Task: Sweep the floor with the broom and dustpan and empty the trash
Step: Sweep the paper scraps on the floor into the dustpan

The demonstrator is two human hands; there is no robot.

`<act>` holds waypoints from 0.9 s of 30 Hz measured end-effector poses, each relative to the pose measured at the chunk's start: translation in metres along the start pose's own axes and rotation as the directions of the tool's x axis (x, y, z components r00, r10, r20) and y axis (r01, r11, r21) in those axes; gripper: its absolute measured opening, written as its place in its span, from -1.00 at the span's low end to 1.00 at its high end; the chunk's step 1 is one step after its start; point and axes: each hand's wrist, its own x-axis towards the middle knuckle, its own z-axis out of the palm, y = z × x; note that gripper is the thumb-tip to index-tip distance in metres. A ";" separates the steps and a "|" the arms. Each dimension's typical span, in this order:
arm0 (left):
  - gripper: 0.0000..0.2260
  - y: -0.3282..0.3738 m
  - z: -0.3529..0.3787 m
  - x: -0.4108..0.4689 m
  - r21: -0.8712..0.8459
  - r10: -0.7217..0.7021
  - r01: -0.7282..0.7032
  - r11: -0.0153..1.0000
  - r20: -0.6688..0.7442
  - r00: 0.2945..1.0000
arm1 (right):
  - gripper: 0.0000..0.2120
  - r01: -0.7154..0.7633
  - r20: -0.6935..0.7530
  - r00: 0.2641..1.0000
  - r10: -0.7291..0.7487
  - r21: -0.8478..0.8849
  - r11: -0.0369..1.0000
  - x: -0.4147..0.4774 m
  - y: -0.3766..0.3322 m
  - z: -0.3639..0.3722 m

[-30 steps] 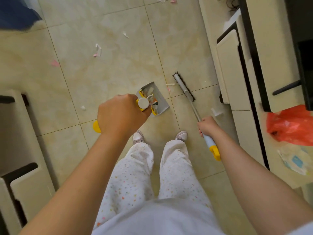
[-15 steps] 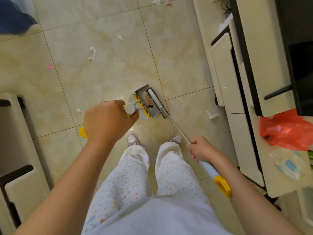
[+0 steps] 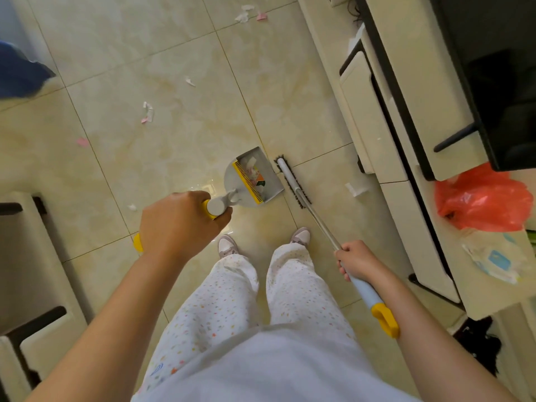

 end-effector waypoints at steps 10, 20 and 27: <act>-0.59 0.075 0.013 0.006 0.122 0.248 -0.247 0.961 0.006 0.969 | -0.76 -0.140 -0.215 0.966 0.143 0.028 0.990 0.014 0.074 -0.032; -0.62 0.126 0.032 0.004 0.183 0.290 -0.297 0.937 0.062 0.955 | -0.91 -0.194 -0.239 0.946 0.218 0.120 0.974 0.064 0.081 -0.061; -0.61 0.129 0.031 0.007 0.186 0.259 -0.269 0.945 0.079 0.963 | -0.75 -0.175 -0.009 0.983 0.185 0.275 0.945 0.043 0.059 -0.047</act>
